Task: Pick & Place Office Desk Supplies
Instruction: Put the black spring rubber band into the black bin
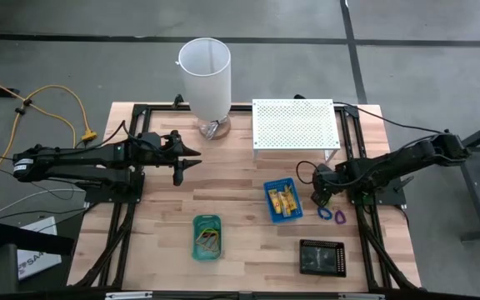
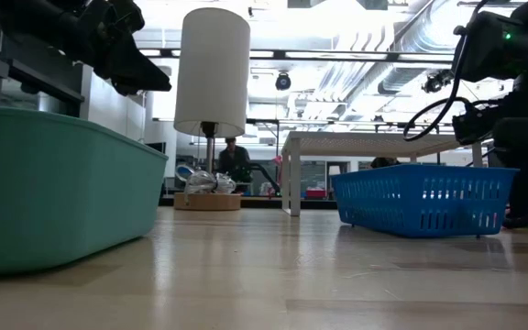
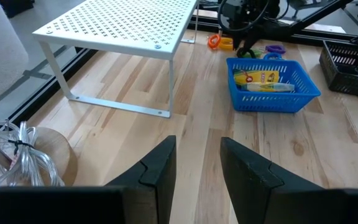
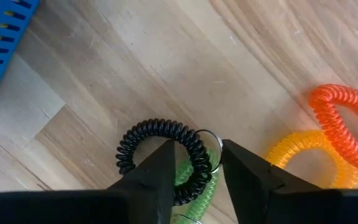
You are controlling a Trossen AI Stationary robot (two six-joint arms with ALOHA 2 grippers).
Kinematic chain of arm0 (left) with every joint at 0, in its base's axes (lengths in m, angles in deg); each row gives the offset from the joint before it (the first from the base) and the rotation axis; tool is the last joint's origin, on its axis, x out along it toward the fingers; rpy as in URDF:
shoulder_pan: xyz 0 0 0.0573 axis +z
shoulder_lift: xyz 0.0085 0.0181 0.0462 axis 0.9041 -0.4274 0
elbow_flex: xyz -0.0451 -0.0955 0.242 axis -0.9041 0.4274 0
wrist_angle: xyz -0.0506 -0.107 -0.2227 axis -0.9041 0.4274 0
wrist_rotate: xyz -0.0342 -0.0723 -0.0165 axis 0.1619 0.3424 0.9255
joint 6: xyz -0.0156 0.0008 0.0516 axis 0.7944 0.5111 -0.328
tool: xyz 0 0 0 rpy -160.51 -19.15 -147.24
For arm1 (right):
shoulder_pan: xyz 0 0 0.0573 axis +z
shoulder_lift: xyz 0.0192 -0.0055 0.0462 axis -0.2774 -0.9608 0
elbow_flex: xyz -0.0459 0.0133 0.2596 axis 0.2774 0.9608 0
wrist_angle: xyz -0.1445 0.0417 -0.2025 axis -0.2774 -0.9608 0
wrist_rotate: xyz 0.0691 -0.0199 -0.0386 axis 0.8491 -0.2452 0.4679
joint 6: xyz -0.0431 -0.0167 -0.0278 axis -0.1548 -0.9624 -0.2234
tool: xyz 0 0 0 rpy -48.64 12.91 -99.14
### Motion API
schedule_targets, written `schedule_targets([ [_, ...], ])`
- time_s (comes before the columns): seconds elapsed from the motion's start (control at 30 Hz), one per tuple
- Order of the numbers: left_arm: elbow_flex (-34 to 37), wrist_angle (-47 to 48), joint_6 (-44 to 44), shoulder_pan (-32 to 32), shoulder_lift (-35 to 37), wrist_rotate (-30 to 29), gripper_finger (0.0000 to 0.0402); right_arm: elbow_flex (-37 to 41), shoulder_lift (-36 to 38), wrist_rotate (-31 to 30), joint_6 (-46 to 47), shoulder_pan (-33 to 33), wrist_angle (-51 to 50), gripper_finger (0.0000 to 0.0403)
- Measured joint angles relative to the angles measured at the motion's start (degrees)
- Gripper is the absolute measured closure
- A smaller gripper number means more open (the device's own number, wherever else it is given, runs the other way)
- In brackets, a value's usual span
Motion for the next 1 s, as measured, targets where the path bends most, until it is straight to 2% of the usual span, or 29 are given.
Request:
schedule_targets([
  [0.8, 0.0, 0.0, 0.0, 0.0, 0.0, 0.0, 0.0282, 0.0, 0.0, 0.0, 0.2, 0.0, 0.1, 0.0378],
  [1.0, 0.0, 0.0, 0.0, 0.0, 0.0, 0.0, 0.0282, 0.0, 0.0, 0.0, 0.2, 0.0, 0.1, 0.0385],
])
